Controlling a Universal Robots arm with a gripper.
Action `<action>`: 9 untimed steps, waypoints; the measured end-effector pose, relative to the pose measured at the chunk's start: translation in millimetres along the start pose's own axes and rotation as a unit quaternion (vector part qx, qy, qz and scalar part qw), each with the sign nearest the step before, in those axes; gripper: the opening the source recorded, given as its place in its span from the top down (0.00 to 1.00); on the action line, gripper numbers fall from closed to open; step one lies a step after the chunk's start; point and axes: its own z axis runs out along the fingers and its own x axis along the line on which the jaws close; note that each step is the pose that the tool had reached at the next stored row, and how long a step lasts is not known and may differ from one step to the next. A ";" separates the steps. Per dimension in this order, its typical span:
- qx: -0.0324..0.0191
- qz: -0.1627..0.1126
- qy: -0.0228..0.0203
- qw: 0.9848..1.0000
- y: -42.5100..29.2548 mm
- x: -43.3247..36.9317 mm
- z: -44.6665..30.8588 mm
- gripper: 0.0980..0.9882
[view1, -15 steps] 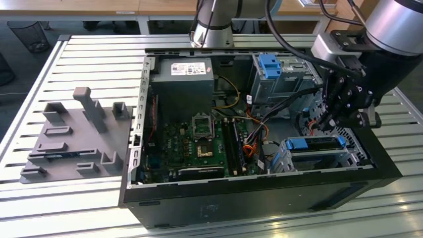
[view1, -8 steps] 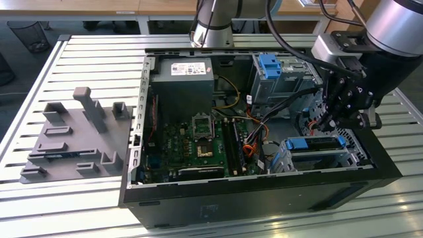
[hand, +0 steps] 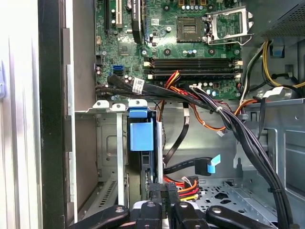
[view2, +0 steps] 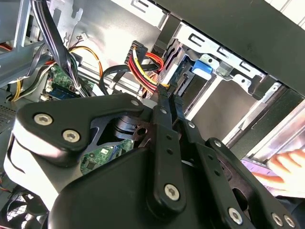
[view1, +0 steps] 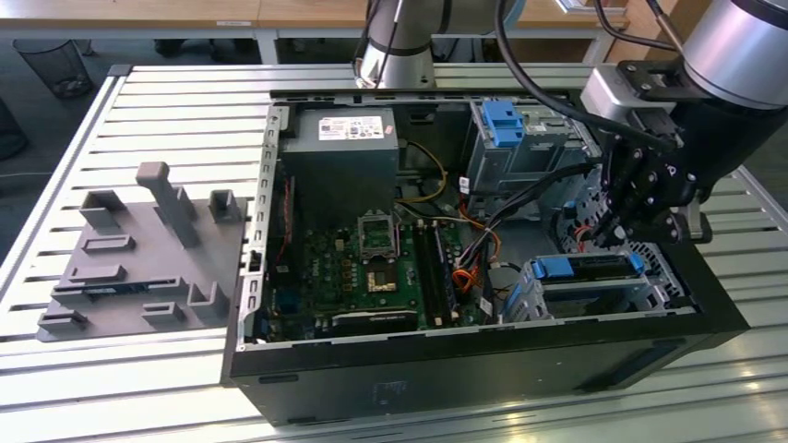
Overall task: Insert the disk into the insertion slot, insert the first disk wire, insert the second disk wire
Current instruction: 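Insert the first disk wire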
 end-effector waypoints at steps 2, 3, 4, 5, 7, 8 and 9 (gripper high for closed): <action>0.000 0.000 0.000 1.000 0.0 0.2 0.1 0.92; 0.000 0.000 0.000 1.000 0.0 0.4 0.2 0.92; 0.000 0.000 0.000 1.000 0.0 0.6 0.3 0.92; 0.000 0.000 0.000 1.000 0.0 0.9 0.3 0.92; 0.000 0.000 0.000 1.000 -0.1 1.3 0.4 0.92; 0.000 0.000 0.000 1.000 -0.1 1.6 0.4 0.92; 0.000 0.000 0.000 1.000 -0.1 1.8 0.5 0.92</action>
